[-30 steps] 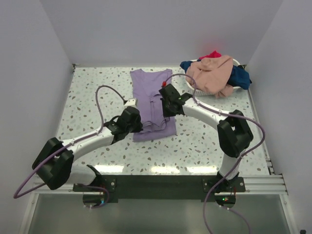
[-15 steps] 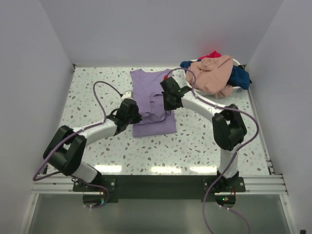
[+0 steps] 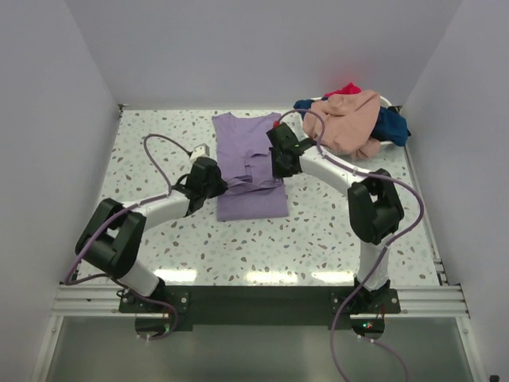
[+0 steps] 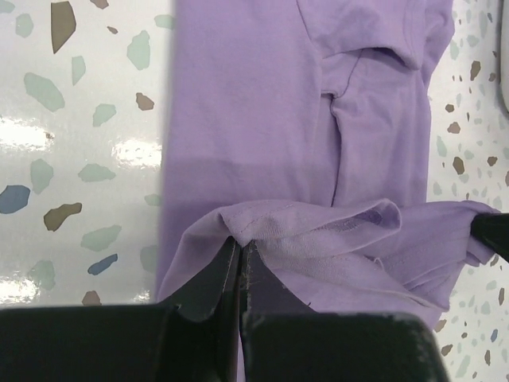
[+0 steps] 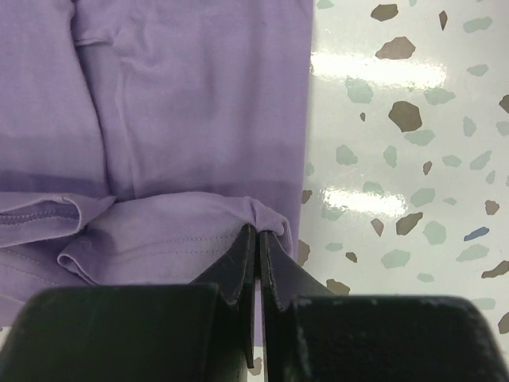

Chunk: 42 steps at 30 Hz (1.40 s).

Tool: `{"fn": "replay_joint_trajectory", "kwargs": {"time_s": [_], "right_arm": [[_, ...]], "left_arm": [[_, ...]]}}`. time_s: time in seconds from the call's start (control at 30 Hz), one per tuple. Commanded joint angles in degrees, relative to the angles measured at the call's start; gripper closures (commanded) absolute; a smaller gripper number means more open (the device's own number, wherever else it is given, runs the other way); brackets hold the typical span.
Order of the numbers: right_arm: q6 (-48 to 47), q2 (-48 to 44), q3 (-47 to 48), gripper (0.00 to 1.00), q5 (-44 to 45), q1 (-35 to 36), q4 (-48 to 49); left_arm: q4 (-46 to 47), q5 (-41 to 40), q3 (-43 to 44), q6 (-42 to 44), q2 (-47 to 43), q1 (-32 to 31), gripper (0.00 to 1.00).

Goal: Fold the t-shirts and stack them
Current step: Fold the tshirt

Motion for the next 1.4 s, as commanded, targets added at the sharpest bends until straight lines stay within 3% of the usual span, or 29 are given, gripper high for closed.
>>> {"fn": "replay_joint_trajectory", "kwargs": {"time_s": [0.0, 0.73, 1.23, 1.3, 1.33, 1.37], "right_arm": [[-1.1, 0.4, 1.4, 1.00, 2.0, -0.7, -0.4], [-2.6, 4.8, 7.3, 1.00, 2.4, -2.8, -0.6], [-4.2, 12.8, 17.0, 1.00, 1.4, -4.2, -4.4], [-4.5, 14.2, 20.3, 0.96, 1.4, -4.6, -6.1], [-4.6, 14.4, 21.6, 0.89, 1.4, -5.0, -6.7], [-4.7, 14.2, 22.5, 0.77, 1.5, -5.1, -7.4]], "left_arm": [[3.0, 0.0, 2.4, -1.6, 1.9, 0.9, 1.00], [4.6, -3.8, 3.1, -6.3, 2.6, 1.8, 1.00], [5.5, -0.2, 7.2, -6.7, 9.0, 4.0, 1.00], [5.9, 0.8, 8.8, -6.0, 9.9, 4.5, 0.90], [5.9, 1.1, 9.8, -5.5, 10.1, 4.5, 0.68], [5.3, 1.2, 11.9, -4.6, 10.4, 4.5, 0.55]]}}
